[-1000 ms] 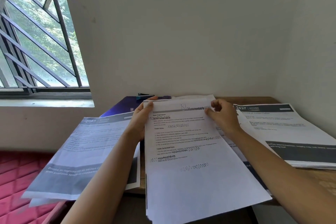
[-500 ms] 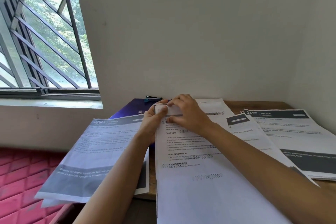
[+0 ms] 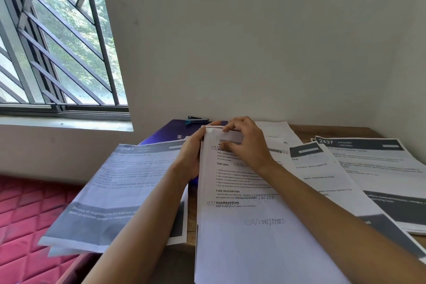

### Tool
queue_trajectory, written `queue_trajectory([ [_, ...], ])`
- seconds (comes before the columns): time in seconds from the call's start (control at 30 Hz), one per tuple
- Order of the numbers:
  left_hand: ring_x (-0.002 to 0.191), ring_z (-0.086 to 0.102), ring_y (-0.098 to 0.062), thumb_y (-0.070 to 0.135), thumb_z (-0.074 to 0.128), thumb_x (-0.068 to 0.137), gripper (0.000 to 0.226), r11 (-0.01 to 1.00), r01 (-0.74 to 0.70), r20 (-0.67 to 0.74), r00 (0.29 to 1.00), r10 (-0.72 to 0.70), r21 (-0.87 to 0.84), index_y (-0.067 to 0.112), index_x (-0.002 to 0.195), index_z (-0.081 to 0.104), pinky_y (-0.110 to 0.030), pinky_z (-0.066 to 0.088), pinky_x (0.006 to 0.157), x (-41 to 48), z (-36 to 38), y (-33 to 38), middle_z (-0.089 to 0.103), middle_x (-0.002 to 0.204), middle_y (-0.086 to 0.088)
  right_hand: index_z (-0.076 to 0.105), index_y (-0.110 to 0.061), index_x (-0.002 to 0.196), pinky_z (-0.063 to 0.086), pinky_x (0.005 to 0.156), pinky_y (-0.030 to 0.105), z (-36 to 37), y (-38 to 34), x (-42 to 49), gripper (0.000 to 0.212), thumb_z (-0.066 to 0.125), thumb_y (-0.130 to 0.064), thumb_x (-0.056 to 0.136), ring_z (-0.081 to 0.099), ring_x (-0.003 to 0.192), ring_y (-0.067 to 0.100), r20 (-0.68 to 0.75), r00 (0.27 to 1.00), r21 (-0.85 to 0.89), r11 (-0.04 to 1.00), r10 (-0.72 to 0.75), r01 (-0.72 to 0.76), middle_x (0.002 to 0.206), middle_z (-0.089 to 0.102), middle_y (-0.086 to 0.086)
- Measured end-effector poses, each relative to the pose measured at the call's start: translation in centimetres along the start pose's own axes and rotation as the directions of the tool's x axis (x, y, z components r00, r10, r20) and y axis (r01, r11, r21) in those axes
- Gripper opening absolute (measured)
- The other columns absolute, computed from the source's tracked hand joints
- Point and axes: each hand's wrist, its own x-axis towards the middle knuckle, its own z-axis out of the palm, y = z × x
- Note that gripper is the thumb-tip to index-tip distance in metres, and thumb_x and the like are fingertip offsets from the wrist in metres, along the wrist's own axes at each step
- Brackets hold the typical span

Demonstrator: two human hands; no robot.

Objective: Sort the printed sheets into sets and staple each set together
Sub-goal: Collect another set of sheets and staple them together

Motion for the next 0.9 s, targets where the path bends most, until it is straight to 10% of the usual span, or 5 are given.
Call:
queue_trajectory([
  [0.27,0.080,0.065,-0.025,0.032,0.047,0.092,0.037,0.997,-0.003,0.127,0.992,0.014,-0.082,0.018,0.120,0.065,-0.039,0.054,0.077,-0.47,0.43,0.24,0.068,0.100,-0.013,0.067,-0.019,0.085,0.037,0.079,0.001,-0.39,-0.18,-0.06,0.013,0.077,-0.024,0.079,0.054,0.092,-0.004,-0.111,0.992,0.057,0.996,-0.067,0.074,0.102,0.057,-0.005],
  [0.9,0.083,0.068,-0.023,0.046,0.062,0.086,0.051,0.994,-0.028,0.277,0.959,0.057,-0.106,0.020,0.129,0.053,-0.038,0.058,0.072,-0.68,0.24,0.00,0.068,0.101,-0.012,0.067,-0.020,0.091,0.046,0.084,0.025,-0.38,-0.67,-0.27,0.014,0.072,-0.030,0.083,0.058,0.097,0.013,-0.138,0.981,0.099,0.983,-0.139,0.153,0.100,0.062,-0.006],
])
